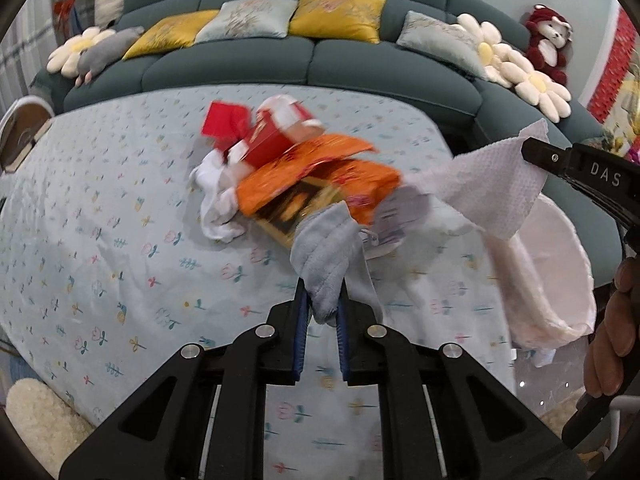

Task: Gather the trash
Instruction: 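Carry the grey cloth with the left gripper over the trash bin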

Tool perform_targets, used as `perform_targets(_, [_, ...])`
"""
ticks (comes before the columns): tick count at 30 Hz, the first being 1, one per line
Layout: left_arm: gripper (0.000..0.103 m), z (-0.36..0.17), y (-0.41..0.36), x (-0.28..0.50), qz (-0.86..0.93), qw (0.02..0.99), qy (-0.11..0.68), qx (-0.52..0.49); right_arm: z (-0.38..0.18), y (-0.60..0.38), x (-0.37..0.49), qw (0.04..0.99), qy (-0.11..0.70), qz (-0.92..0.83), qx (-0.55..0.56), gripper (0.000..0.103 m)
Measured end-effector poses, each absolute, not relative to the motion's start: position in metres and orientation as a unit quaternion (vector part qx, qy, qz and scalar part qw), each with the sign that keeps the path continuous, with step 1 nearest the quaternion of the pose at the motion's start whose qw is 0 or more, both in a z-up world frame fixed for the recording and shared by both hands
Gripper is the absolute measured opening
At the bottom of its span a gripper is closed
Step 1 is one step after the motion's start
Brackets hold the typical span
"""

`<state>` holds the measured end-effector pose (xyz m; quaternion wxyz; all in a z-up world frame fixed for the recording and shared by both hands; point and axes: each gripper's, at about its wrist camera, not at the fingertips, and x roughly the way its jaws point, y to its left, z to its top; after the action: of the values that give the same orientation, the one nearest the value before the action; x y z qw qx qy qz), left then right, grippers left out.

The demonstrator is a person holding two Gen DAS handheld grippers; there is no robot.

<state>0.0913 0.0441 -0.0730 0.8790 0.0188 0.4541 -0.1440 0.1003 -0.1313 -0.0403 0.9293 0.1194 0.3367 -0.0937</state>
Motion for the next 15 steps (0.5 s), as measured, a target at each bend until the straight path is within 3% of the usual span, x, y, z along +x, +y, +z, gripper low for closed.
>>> perform_targets(15, [0.012, -0.036, -0.053, 0.065, -0.228, 0.879, 0.416, 0.056, -0.038, -0.229, 0.025, 0.919, 0.298, -0.189, 0.176, 0.003])
